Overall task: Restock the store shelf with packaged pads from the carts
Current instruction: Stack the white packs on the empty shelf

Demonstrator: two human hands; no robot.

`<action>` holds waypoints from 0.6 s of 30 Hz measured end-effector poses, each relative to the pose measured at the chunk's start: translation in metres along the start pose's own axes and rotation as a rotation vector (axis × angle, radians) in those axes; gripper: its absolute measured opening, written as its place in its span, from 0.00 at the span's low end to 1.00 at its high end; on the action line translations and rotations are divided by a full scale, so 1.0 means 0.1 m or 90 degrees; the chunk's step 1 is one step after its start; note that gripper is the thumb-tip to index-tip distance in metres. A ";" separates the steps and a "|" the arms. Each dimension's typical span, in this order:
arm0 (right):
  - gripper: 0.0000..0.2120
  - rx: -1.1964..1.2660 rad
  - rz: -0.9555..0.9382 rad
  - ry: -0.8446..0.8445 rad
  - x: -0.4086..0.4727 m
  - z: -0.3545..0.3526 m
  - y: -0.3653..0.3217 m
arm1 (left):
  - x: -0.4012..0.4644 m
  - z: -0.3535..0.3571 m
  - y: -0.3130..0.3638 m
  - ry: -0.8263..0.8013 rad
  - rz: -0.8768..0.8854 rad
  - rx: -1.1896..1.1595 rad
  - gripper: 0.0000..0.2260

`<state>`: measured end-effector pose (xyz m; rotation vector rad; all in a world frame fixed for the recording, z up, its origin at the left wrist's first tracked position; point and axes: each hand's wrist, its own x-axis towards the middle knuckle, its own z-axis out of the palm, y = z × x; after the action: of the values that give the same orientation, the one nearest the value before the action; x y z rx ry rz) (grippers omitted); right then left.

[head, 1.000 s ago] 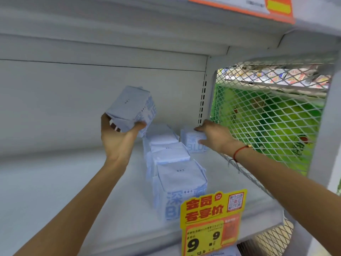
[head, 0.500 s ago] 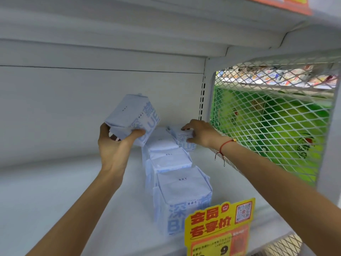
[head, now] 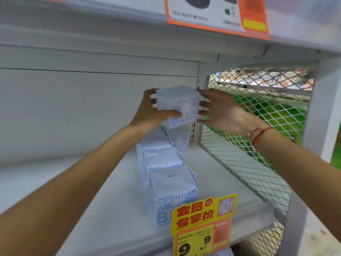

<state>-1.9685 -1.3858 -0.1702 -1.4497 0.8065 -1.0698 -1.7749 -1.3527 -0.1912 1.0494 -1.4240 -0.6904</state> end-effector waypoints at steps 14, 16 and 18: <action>0.22 -0.354 0.188 0.049 -0.26 -0.22 0.87 | 0.03 0.34 -0.15 -0.374 -0.075 0.660 0.19; 0.26 -0.363 0.192 0.042 -0.19 -0.17 0.84 | 0.01 0.33 -0.13 -0.385 -0.068 0.703 0.19; 0.28 -0.393 0.187 0.035 -0.13 -0.12 0.84 | 0.00 0.33 -0.12 -0.391 -0.061 0.734 0.20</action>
<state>-1.9776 -1.3920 -0.2558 -1.7358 1.4259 -0.6605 -1.8049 -1.3631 -0.2073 1.8804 -2.4255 -0.1893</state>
